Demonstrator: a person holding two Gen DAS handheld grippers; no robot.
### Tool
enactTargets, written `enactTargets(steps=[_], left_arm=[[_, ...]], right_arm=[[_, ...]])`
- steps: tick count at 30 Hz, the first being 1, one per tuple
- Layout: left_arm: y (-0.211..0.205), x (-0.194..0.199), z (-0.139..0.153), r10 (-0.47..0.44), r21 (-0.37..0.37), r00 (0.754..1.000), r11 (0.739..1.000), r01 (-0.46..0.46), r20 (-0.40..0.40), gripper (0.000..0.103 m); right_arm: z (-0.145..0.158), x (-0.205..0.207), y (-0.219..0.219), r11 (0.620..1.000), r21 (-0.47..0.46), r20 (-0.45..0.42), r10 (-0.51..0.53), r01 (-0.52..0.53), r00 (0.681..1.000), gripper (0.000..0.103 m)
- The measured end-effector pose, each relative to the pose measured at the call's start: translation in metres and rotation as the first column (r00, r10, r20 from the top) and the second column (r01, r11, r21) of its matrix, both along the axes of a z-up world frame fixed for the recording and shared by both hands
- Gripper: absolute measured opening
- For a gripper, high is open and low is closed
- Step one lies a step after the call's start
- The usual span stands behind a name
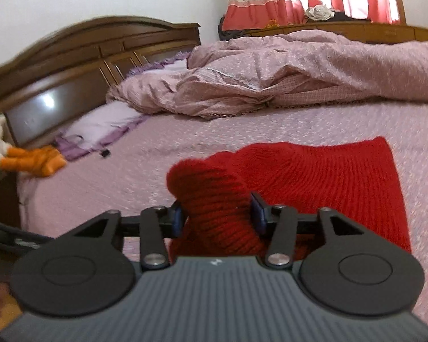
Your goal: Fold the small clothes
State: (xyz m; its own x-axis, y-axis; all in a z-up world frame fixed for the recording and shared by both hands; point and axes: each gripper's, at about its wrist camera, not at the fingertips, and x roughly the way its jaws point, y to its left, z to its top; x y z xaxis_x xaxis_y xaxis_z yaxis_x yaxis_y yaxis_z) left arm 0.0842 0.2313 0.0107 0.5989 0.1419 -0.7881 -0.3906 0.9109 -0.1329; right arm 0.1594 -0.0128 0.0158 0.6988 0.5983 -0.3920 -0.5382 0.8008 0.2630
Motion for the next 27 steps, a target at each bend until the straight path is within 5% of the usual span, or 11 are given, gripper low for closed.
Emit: enactTargets(steps=[9, 18, 27], left_arm=[[-0.017, -0.002, 0.030, -0.042, 0.007, 0.997, 0.999, 0.042, 0.065, 0.091], [-0.050, 0.013, 0.070, -0.140, 0.024, 0.979, 0.990, 0.138, 0.147, 0.091], [-0.099, 0.050, 0.082, -0.273, 0.087, 0.947, 0.961, 0.261, 0.169, 0.090]], right_arm=[[0.016, -0.020, -0.037, 0.992, 0.127, -0.047, 0.010, -0.004, 0.999, 0.054], [0.024, -0.025, -0.094, 0.969, 0.201, -0.069, -0.131, 0.142, 0.989, 0.056], [-0.003, 0.004, -0.139, 0.900, 0.178, -0.212, -0.360, 0.398, 0.908, 0.058]])
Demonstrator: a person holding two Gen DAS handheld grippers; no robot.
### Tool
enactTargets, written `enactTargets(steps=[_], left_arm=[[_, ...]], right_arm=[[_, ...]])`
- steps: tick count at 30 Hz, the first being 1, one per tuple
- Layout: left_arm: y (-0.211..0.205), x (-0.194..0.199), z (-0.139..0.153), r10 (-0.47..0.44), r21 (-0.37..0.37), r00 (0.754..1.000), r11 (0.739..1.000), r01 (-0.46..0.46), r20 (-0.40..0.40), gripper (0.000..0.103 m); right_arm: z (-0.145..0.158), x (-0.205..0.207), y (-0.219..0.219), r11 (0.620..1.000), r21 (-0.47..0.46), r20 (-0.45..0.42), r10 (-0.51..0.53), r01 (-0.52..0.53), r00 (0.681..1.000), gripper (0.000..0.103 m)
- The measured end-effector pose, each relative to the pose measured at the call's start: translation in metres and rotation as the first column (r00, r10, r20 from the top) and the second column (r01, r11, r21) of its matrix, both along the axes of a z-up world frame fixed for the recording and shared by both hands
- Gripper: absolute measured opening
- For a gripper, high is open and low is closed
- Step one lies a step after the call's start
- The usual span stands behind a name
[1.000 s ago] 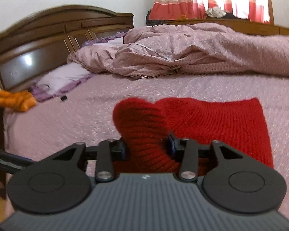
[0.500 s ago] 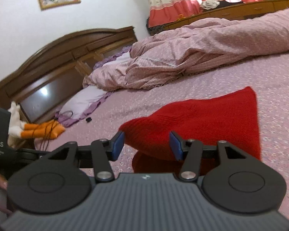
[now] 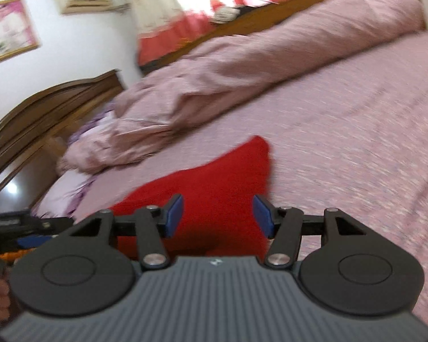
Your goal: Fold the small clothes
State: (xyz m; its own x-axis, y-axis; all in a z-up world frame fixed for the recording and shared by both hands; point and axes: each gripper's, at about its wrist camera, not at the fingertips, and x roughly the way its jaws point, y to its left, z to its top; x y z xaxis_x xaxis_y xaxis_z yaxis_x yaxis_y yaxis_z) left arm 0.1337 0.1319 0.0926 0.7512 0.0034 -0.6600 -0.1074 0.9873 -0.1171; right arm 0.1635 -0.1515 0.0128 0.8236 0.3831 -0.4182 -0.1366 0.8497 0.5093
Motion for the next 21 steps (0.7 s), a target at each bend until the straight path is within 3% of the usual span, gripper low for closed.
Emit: enactTargets(steps=[9, 11, 13, 16, 21], left_arm=[[-0.020, 0.036, -0.024, -0.068, 0.014, 0.997, 0.998, 0.069, -0.024, 0.078], [-0.020, 0.040, -0.032, -0.078, -0.004, 0.996, 0.997, 0.078, -0.032, 0.071], [-0.017, 0.041, -0.039, -0.092, -0.047, 0.995, 0.995, 0.090, -0.042, 0.051], [-0.012, 0.039, -0.046, -0.086, -0.073, 0.995, 0.994, 0.083, -0.045, 0.038], [0.000, 0.022, -0.049, -0.062, -0.089, 0.998, 0.994, 0.060, -0.023, 0.028]], right_arm=[[-0.030, 0.047, -0.020, 0.993, 0.115, -0.121, -0.023, 0.037, 0.992, 0.057], [-0.036, 0.055, -0.019, 0.991, 0.130, -0.142, -0.002, 0.020, 0.990, 0.057], [-0.041, 0.062, -0.015, 0.992, 0.129, -0.155, 0.022, -0.002, 0.988, 0.057], [-0.043, 0.067, -0.011, 0.990, 0.136, -0.150, 0.053, -0.032, 0.987, 0.057], [-0.038, 0.070, -0.001, 0.972, 0.177, -0.126, 0.179, -0.156, 0.976, 0.050]])
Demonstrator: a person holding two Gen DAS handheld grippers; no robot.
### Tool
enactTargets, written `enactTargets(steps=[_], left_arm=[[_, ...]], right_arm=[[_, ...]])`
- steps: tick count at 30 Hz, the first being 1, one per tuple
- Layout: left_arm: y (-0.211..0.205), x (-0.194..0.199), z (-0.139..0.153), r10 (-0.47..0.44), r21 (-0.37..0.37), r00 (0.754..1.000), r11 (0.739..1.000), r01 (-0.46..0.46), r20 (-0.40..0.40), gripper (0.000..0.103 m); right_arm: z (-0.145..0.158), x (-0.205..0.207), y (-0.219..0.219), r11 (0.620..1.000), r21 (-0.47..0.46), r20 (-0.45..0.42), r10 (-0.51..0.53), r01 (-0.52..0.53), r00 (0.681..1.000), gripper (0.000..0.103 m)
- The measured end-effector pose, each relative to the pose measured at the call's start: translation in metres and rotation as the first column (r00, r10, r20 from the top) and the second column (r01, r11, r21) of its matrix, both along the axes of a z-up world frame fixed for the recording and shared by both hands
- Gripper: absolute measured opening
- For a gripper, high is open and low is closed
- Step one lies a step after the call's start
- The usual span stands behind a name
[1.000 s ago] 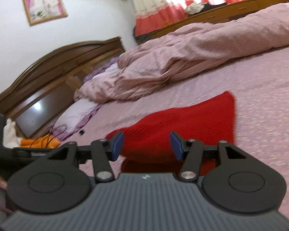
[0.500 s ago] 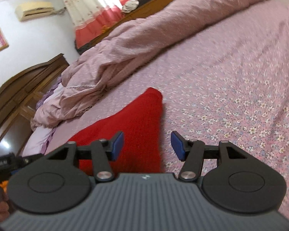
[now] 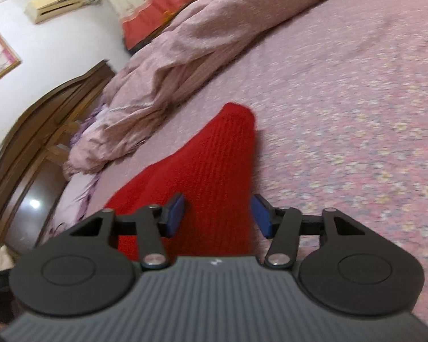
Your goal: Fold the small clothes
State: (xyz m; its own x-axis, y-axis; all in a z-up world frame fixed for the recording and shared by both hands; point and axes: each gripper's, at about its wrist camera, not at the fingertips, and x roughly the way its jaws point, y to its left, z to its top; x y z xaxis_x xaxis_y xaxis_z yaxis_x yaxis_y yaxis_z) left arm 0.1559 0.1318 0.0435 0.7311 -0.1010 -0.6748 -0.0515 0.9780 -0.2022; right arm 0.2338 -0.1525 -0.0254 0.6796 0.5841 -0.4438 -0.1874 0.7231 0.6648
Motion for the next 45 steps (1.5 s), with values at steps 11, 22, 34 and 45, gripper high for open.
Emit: enactTargets(steps=[11, 22, 34, 45], left_arm=[[0.059, -0.037, -0.030, 0.158, -0.069, 0.985, 0.984, -0.163, -0.068, 0.026], [0.056, -0.022, -0.011, 0.124, -0.102, 0.992, 0.987, -0.121, 0.032, 0.078], [0.069, 0.006, -0.040, 0.111, -0.221, 0.992, 0.968, -0.120, -0.054, 0.082], [0.086, 0.018, -0.061, 0.048, -0.344, 0.996, 0.936, -0.070, -0.072, 0.082]], right_arm=[[0.031, -0.024, 0.074, 0.952, -0.235, 0.135, 0.233, -0.197, 0.963, 0.049], [0.031, -0.022, 0.082, 0.937, -0.310, 0.141, 0.212, -0.160, 0.967, 0.055], [0.023, -0.017, 0.024, 0.982, -0.139, 0.063, 0.137, -0.127, 0.989, 0.083], [-0.033, 0.010, 0.009, 0.967, 0.179, -0.096, 0.203, -0.184, 0.974, 0.086]])
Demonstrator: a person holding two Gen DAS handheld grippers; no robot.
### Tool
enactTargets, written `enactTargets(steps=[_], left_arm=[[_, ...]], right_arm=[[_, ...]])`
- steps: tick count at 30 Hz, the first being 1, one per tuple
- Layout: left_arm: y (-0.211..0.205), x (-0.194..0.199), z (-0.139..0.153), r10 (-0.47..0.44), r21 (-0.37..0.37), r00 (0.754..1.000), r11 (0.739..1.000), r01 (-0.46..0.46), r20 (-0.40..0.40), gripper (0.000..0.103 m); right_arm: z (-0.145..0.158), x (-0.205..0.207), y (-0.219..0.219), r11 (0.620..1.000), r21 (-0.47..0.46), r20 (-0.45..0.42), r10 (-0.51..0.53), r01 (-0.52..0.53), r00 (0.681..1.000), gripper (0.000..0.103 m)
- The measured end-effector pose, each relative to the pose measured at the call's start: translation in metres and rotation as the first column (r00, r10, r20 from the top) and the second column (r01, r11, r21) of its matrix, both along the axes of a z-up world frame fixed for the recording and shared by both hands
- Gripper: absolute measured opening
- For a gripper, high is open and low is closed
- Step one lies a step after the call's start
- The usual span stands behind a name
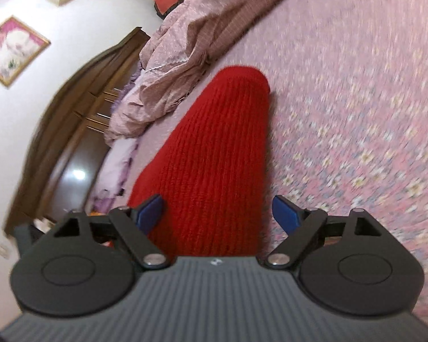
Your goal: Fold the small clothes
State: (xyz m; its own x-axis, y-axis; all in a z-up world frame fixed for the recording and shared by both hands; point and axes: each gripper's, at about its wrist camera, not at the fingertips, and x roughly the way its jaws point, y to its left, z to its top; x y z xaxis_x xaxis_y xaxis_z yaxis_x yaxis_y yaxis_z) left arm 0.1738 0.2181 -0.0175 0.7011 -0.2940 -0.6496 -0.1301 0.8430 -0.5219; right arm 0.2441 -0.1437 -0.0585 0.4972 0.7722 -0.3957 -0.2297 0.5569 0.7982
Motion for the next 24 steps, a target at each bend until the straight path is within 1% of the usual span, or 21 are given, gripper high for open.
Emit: enactTargets(steps=[5, 7, 8, 9, 11, 12, 14, 17, 20, 24], left_arm=[[0.009, 0.002, -0.009, -0.007, -0.066, 1.000, 0.998, 0.008, 0.002, 0.081], [0.012, 0.002, -0.011, -0.014, -0.097, 1.000, 0.995, 0.015, 0.009, 0.076], [0.013, 0.002, -0.012, -0.012, -0.112, 1.000, 0.994, 0.013, 0.010, 0.075], [0.014, 0.002, -0.013, -0.010, -0.124, 1.000, 0.992, 0.011, 0.011, 0.074], [0.017, 0.000, -0.015, 0.004, -0.157, 1.000, 0.988, -0.003, 0.006, 0.073], [0.018, -0.001, -0.015, 0.010, -0.169, 1.000, 0.985, -0.010, 0.004, 0.072], [0.016, -0.003, -0.013, 0.014, -0.165, 1.000, 0.986, -0.013, 0.010, 0.070], [0.009, -0.008, -0.006, 0.010, -0.149, 1.000, 0.989, -0.006, 0.025, 0.068], [0.002, -0.015, -0.001, -0.006, -0.160, 0.999, 0.987, 0.011, 0.034, 0.067], [-0.018, -0.025, 0.002, -0.045, -0.157, 0.998, 0.986, 0.049, 0.034, 0.066]], right_arm=[[-0.006, 0.006, 0.011, 0.998, 0.048, -0.020, 0.039, -0.038, 0.999, 0.087], [-0.003, 0.008, 0.016, 0.998, 0.043, -0.017, 0.051, -0.051, 0.999, 0.087], [-0.001, 0.008, 0.019, 0.998, 0.037, -0.012, 0.057, -0.057, 0.998, 0.082], [0.002, 0.007, 0.021, 0.998, 0.029, -0.001, 0.061, -0.061, 0.998, 0.080], [0.011, 0.005, 0.023, 0.997, 0.026, 0.022, 0.066, -0.066, 0.998, 0.068], [0.016, 0.003, 0.022, 0.998, 0.025, 0.032, 0.064, -0.065, 0.997, 0.065], [0.026, -0.001, 0.021, 0.997, 0.032, 0.053, 0.068, -0.070, 0.996, 0.056], [0.041, -0.005, 0.021, 0.996, 0.050, 0.081, 0.073, -0.077, 0.994, 0.052], [0.053, -0.013, 0.017, 0.994, 0.077, 0.092, 0.068, -0.075, 0.993, 0.050], [0.061, -0.024, -0.003, 0.995, 0.078, 0.105, 0.060, -0.068, 0.993, 0.050]])
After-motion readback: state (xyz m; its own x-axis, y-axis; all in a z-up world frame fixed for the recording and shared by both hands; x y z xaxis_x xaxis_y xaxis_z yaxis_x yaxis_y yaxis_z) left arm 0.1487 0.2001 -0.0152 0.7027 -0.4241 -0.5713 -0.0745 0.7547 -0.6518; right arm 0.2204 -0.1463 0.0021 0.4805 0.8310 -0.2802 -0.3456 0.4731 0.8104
